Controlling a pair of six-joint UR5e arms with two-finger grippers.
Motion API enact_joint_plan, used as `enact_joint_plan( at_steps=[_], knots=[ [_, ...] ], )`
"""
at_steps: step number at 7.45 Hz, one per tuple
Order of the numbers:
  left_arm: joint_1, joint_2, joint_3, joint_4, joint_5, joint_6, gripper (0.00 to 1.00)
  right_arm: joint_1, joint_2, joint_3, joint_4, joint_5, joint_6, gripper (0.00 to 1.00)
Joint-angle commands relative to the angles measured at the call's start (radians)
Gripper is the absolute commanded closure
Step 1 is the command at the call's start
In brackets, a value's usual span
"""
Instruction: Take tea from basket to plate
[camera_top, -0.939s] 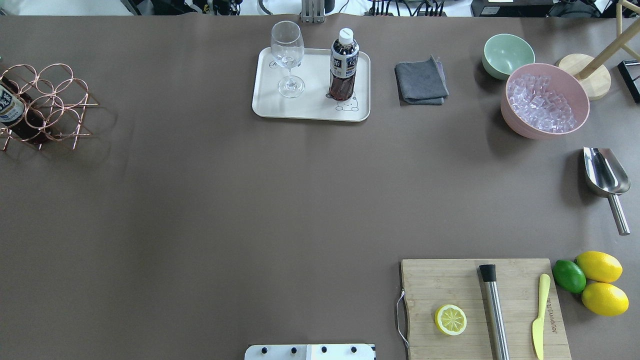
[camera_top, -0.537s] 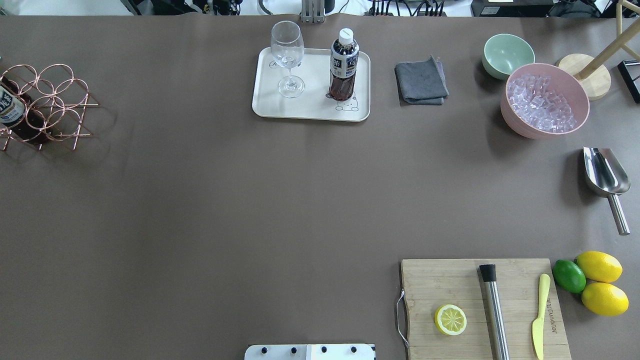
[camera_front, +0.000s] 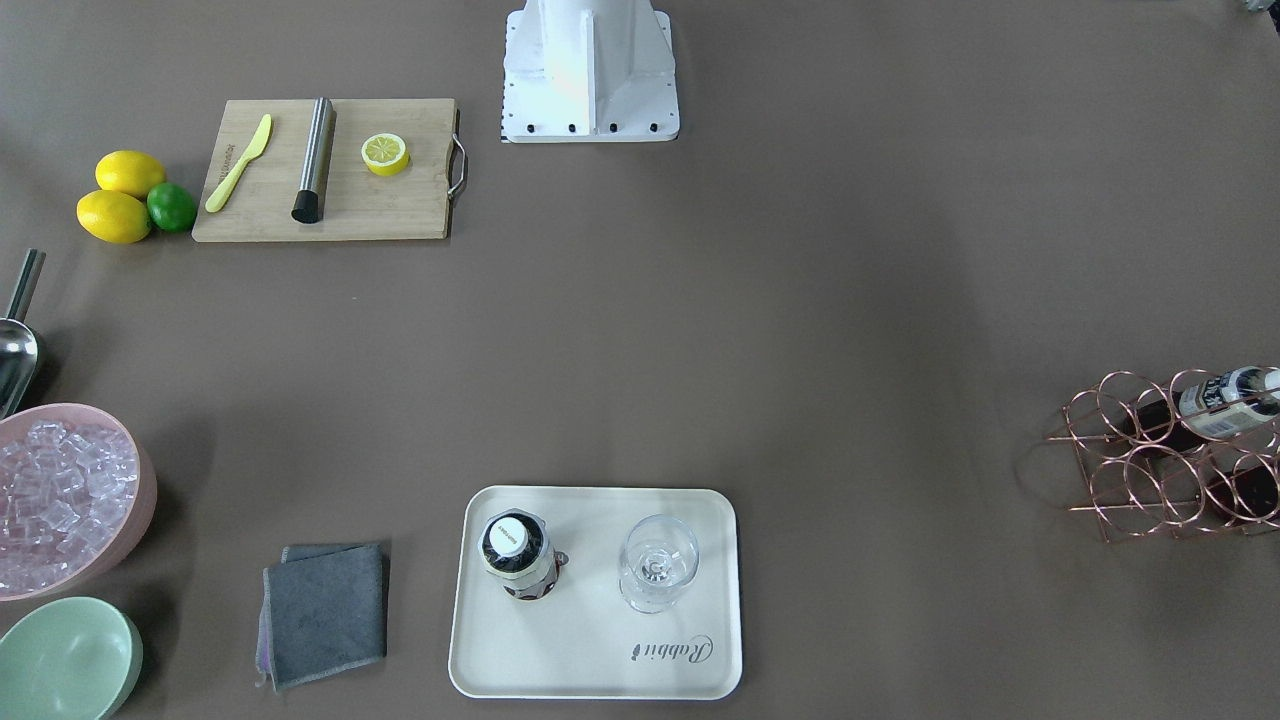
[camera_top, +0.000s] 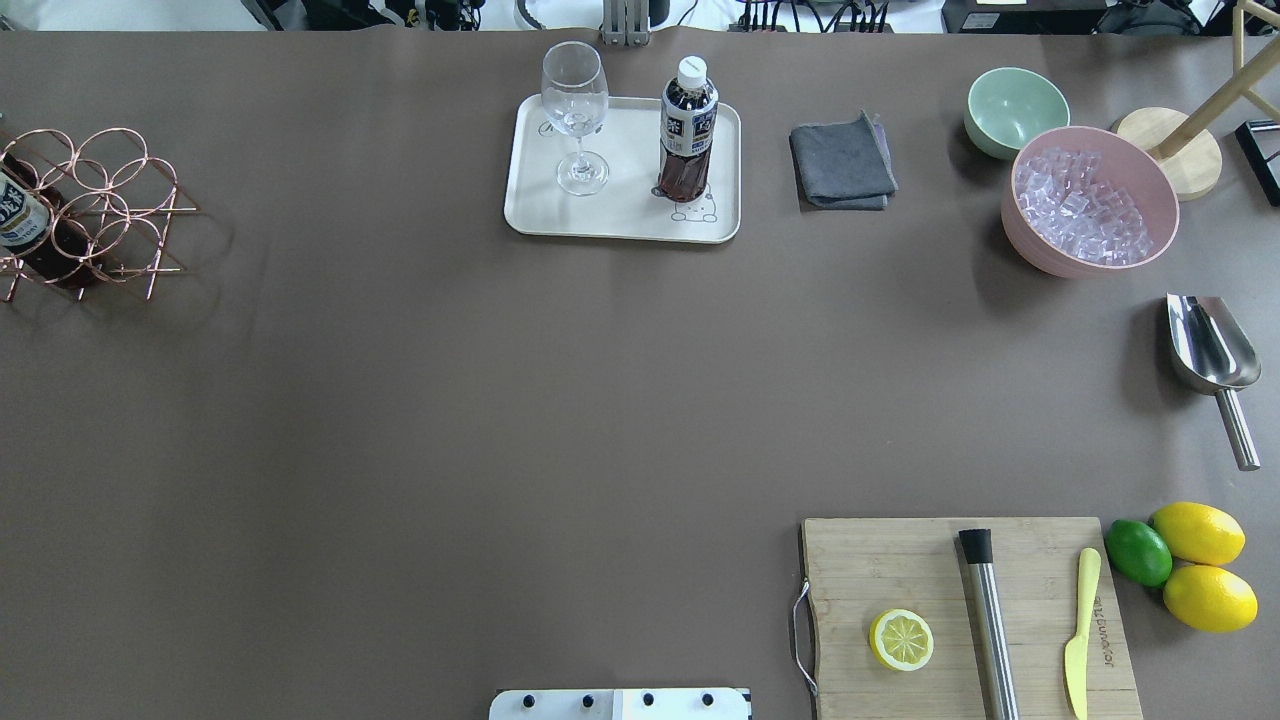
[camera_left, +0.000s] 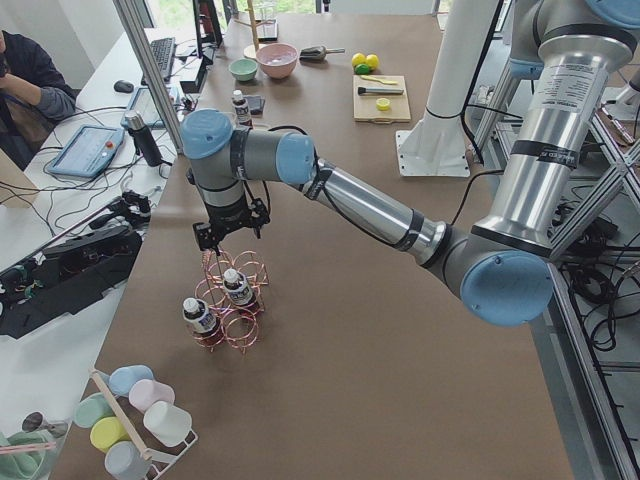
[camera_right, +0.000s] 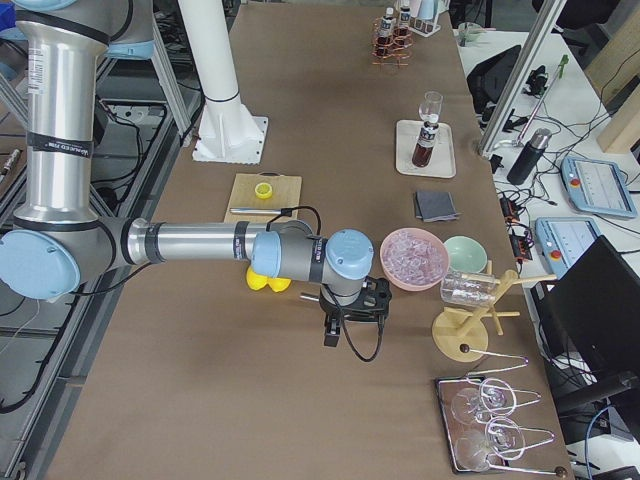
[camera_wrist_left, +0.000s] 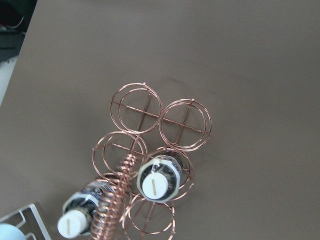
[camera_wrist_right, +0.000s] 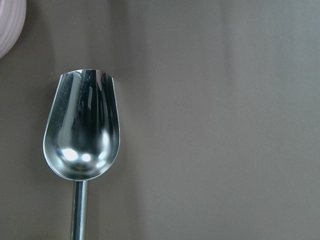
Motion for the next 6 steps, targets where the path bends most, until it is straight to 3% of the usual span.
enact_joint_plan(
  at_steps=[1, 2, 6],
  knots=[
    [-0.008, 0.124, -0.036, 0.008, -0.011, -0.445, 0.02, -0.010, 0.008, -0.023, 0.012, -0.002, 0.000, 0.00],
    [-0.008, 0.161, -0.036, 0.008, -0.049, -0.571, 0.02, -0.010, 0.007, -0.025, 0.012, -0.002, 0.001, 0.00],
    [-0.006, 0.242, 0.044, -0.007, -0.035, -0.687, 0.02, -0.010, 0.001, -0.026, 0.012, 0.001, 0.010, 0.00]
  ],
)
